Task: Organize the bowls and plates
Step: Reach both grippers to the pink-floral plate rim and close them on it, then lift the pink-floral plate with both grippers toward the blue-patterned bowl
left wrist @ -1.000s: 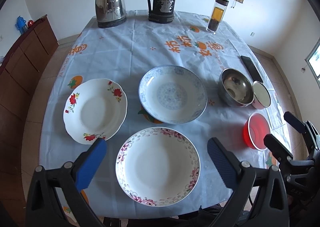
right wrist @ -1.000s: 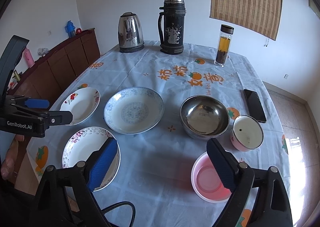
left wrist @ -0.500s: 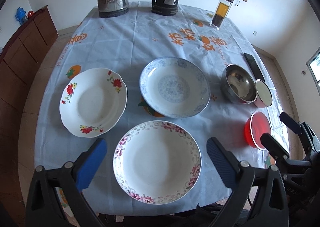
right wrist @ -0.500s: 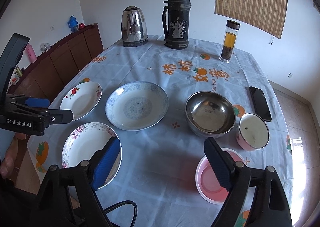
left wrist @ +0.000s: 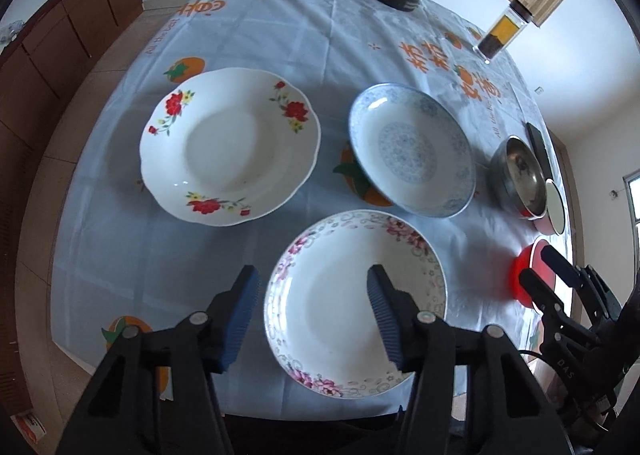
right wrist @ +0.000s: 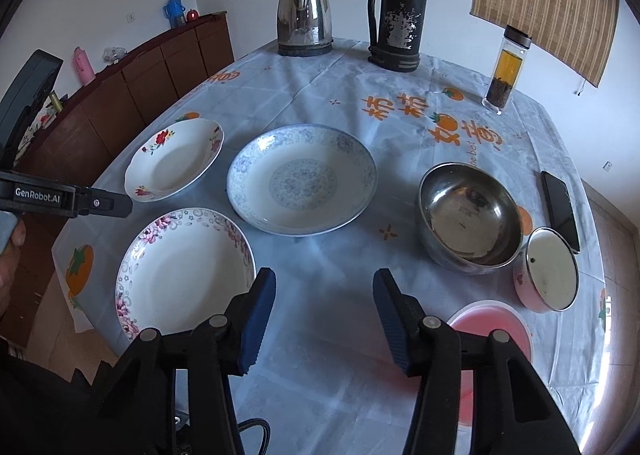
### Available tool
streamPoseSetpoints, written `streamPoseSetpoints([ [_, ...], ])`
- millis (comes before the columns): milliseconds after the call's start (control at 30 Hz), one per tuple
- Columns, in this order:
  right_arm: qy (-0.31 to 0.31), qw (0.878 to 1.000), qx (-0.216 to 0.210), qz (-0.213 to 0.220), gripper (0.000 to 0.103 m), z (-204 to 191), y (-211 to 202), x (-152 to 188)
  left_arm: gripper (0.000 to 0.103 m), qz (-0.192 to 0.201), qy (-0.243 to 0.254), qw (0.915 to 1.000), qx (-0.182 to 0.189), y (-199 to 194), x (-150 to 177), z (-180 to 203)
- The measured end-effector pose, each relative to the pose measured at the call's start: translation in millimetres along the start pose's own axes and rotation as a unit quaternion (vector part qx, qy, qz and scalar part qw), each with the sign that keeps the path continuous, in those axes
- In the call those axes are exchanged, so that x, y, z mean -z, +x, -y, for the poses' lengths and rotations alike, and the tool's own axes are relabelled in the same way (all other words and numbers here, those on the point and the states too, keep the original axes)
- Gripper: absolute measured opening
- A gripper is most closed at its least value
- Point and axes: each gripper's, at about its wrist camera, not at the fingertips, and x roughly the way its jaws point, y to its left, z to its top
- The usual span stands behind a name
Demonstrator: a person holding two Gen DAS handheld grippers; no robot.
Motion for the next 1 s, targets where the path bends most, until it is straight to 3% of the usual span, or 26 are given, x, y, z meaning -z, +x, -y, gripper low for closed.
streamPoseSetpoints([
  [67,-0.007,1.0,-0.008,-0.01,0.052,-1.8,9.3,1.0,0.052,0.002,-0.005,0.9999,-0.012,3.6,1.5,-11.7],
  [233,-0.024,0.998,-0.036,-0.038,0.044,-12.7,33.1,5.7,0.034,-0.005,0.002,0.9991,-0.043,20.2,10.0,-30.0],
  [300,-0.031,0.998,-0.041,-0.047,0.043,-17.1,41.3,7.0,0.025,-0.013,0.0,0.9994,-0.033,28.2,16.0,-35.0],
  [400,-0.037,0.996,-0.053,-0.059,0.04,-23.3,52.0,9.0,0.019,-0.029,0.002,0.9991,-0.031,40.1,26.5,-36.8],
  [700,-0.045,0.993,-0.067,-0.092,0.036,-32.2,73.9,13.0,0.017,-0.061,0.003,0.9981,0.005,61.0,35.5,-32.2],
  [1000,-0.059,0.988,-0.089,-0.115,0.022,-40.9,88.4,14.3,0.012,-0.079,-0.003,0.9963,0.032,71.3,34.3,-34.9],
])
